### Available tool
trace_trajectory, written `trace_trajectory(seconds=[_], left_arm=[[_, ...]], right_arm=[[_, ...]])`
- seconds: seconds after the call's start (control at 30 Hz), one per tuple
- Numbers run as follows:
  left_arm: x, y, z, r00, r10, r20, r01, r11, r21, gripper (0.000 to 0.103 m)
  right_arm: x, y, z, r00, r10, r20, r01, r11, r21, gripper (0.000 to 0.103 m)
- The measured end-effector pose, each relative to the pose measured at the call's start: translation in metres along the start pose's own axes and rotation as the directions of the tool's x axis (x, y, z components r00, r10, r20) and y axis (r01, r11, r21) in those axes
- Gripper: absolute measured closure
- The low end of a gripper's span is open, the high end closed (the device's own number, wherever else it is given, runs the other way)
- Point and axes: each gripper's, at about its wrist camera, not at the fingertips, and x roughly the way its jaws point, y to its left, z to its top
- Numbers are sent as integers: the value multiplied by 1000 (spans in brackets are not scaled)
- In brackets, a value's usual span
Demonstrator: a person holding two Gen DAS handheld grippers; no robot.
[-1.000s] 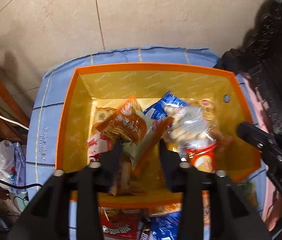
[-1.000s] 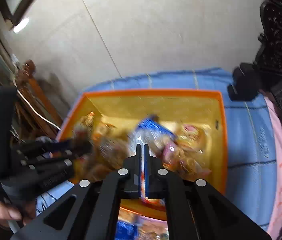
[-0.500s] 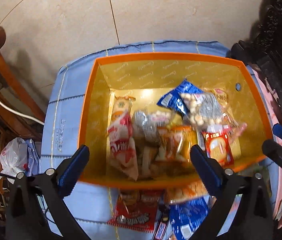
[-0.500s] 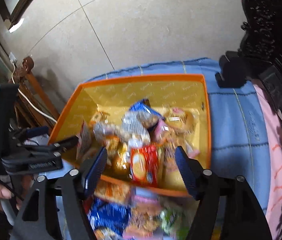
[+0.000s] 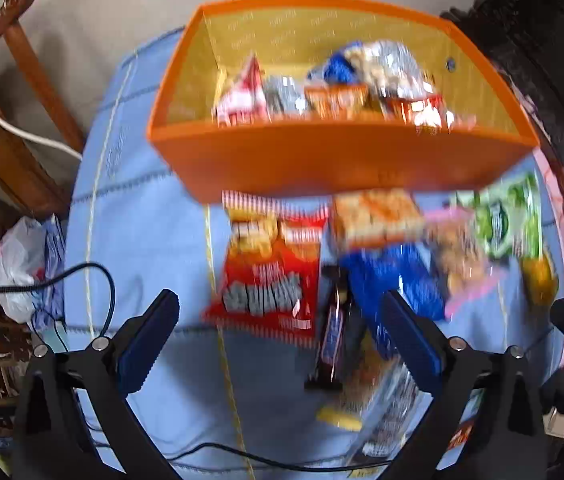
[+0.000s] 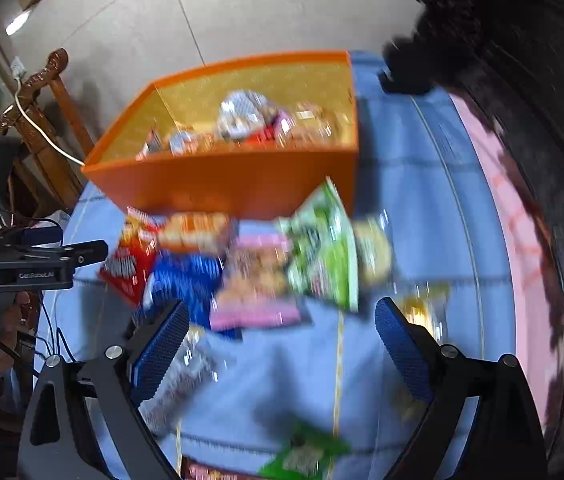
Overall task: Organize snacks
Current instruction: 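Grasp the blue snack bag with left gripper while right grasps the green pack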
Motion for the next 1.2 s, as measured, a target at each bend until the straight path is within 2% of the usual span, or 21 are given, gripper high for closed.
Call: trace_trajectory(seconds=[0.13, 0.27, 0.4, 0.53, 0.6, 0.67, 0.77, 0.87, 1.0, 1.2], left_arm=[[6, 2, -31, 999, -10, -44, 10, 1000, -1, 4], [13, 4, -56, 996, -24, -88, 23, 1000, -8, 4], [15, 2, -66, 994, -23, -104, 24, 1000, 3, 4], [16, -5, -73, 993, -28, -114, 29, 1000, 11, 4], [14, -5, -74, 993, -27, -114, 30, 999, 19, 4], [13, -7, -75, 993, -23, -112, 26, 999, 27, 4], [11, -8, -74, 993, -26, -114, 29, 999, 27, 4], [11, -9, -74, 993, -24, -117, 27, 999, 30, 4], [12, -10, -69, 994, -26, -108, 31, 999, 37, 4], [18, -27, -48, 993, -53, -109, 57, 998, 32, 4]], right_arm=[[-2, -3, -35, 999, 0, -38, -1, 1000, -9, 9], [2, -1, -71, 994, -50, -93, 43, 996, -73, 9], [10, -6, -99, 986, -81, -144, 72, 995, -67, 9], [19, -5, -107, 981, -112, -156, 105, 993, -55, 10], [26, -2, -108, 975, -142, -168, 134, 989, -61, 24], [37, 0, -109, 969, -146, -201, 136, 989, -63, 32], [51, 0, -113, 958, -137, -253, 130, 991, -45, 63], [47, -1, -112, 962, -116, -247, 111, 993, -34, 69], [24, 0, -102, 980, -80, -182, 77, 997, -21, 70], [13, 4, -87, 986, -63, -154, 60, 998, -26, 70]])
